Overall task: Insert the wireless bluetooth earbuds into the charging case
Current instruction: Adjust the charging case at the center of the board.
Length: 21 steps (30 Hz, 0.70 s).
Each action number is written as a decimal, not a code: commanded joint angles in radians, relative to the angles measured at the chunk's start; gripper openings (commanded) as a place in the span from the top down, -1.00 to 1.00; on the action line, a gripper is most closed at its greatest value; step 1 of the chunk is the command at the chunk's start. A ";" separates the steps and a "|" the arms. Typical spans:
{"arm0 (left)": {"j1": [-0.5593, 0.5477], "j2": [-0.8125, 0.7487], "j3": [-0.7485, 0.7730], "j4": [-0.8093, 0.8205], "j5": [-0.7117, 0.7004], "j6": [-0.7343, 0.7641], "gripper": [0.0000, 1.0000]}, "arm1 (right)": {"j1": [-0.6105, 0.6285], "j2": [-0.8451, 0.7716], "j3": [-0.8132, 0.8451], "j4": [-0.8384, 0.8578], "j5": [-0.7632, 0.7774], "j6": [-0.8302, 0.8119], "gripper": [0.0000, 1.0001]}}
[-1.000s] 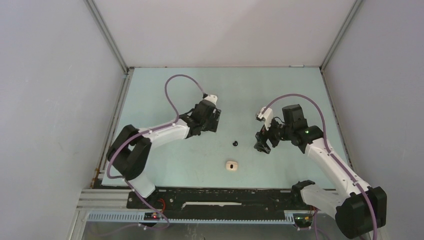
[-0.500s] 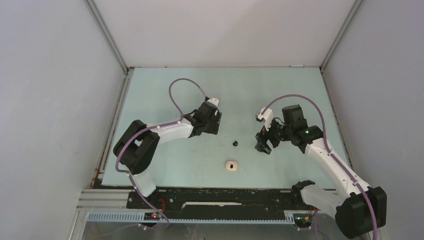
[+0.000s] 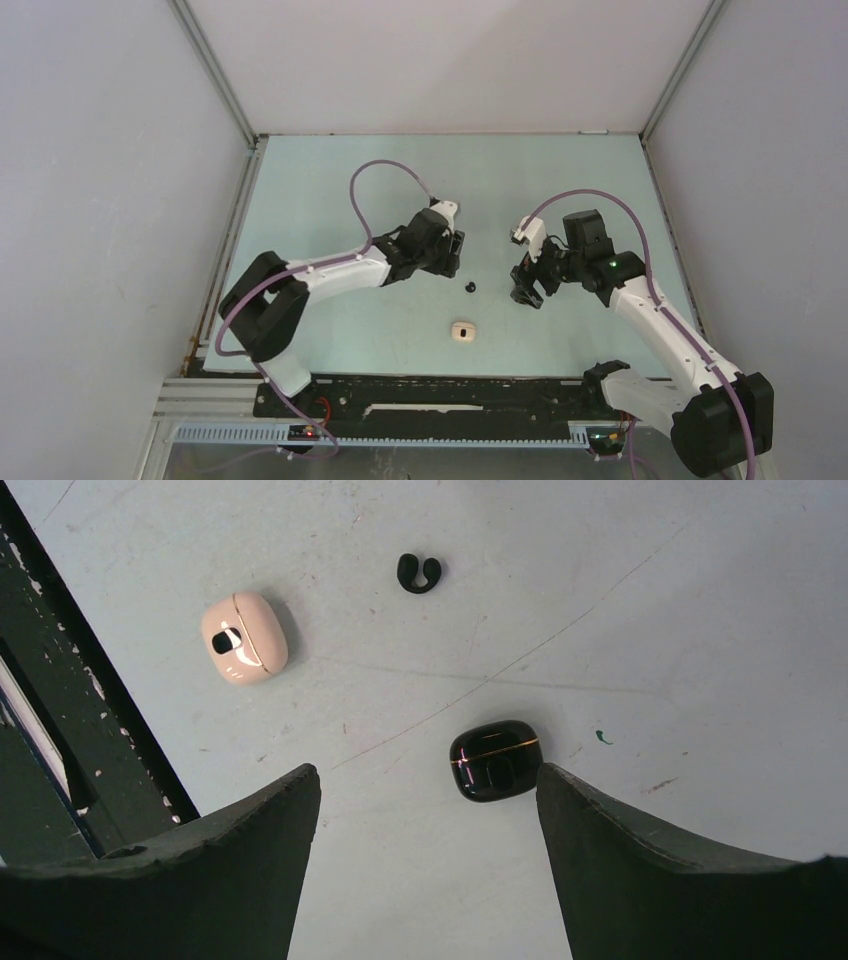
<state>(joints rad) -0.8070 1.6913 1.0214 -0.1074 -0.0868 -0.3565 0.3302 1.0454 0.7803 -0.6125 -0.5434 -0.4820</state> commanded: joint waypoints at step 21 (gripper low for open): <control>0.236 0.258 0.399 -0.216 0.027 -0.021 -0.39 | 0.005 0.030 -0.001 -0.023 0.010 -0.028 -0.64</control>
<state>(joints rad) -0.5819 1.9564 1.3952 -0.3180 -0.1097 -0.3386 0.3325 1.0721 0.7803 -0.6308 -0.5415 -0.4908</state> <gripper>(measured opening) 0.707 0.819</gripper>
